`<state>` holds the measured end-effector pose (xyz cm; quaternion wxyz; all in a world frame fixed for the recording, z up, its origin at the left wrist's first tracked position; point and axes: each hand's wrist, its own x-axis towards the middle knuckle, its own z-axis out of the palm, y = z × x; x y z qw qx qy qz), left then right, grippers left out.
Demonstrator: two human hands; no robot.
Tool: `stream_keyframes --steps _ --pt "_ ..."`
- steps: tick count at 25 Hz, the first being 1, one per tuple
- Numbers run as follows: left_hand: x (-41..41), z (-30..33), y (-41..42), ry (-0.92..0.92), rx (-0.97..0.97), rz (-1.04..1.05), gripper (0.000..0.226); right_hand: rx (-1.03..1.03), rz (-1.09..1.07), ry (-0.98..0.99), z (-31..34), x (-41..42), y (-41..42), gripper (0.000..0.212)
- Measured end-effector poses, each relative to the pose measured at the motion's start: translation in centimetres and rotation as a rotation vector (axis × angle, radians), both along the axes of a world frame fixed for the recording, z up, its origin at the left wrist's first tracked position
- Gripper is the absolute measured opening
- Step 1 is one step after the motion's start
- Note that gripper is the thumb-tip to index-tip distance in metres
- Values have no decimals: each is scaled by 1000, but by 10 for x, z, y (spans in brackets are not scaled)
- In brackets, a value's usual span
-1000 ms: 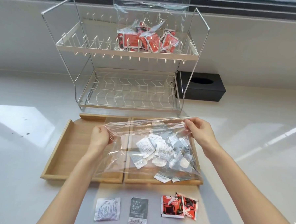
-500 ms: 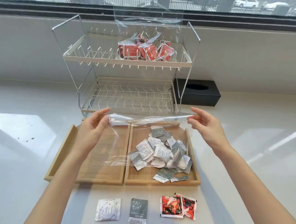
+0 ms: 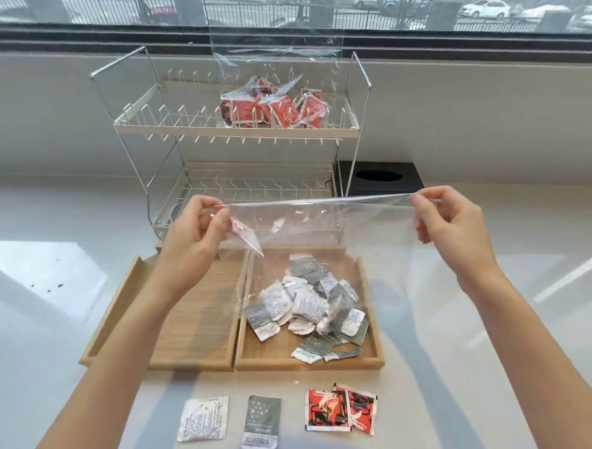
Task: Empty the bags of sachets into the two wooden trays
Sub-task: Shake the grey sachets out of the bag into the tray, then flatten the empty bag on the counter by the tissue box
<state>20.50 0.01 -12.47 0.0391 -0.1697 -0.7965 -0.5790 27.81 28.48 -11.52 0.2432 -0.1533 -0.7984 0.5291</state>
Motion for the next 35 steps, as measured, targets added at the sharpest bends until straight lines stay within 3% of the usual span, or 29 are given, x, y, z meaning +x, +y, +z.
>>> stream_keyframes --steps 7,12,15,21,23,27,29,31,33,35 --pt "-5 -2 81 -40 126 -27 28 -133 -75 -41 -1 2 54 19" --pt "-13 -19 140 -407 125 -83 28 -178 -87 -150 -22 -3 110 14" --pt "-22 -34 172 -505 38 -126 37 -228 -76 -232 -37 -14 139 24" --pt "-50 -64 226 -520 -67 -182 44 -227 2 -333 -74 -45 177 47" --pt "-62 -73 241 -499 -108 -156 43 -134 96 -384 -88 -54 177 55" --pt "-85 -87 266 -542 -61 -105 41 373 336 -498 -117 -70 165 69" --pt "-95 -95 275 -581 -171 -103 42 512 387 -545 -131 -81 164 73" --pt "-100 -101 283 -467 -408 -67 46 553 382 -603 -144 -93 161 72" --pt "-94 -106 294 -214 -661 -38 51 597 357 -673 -157 -103 152 68" --pt "-85 -120 308 -21 -787 -56 54 617 351 -687 -167 -109 141 61"
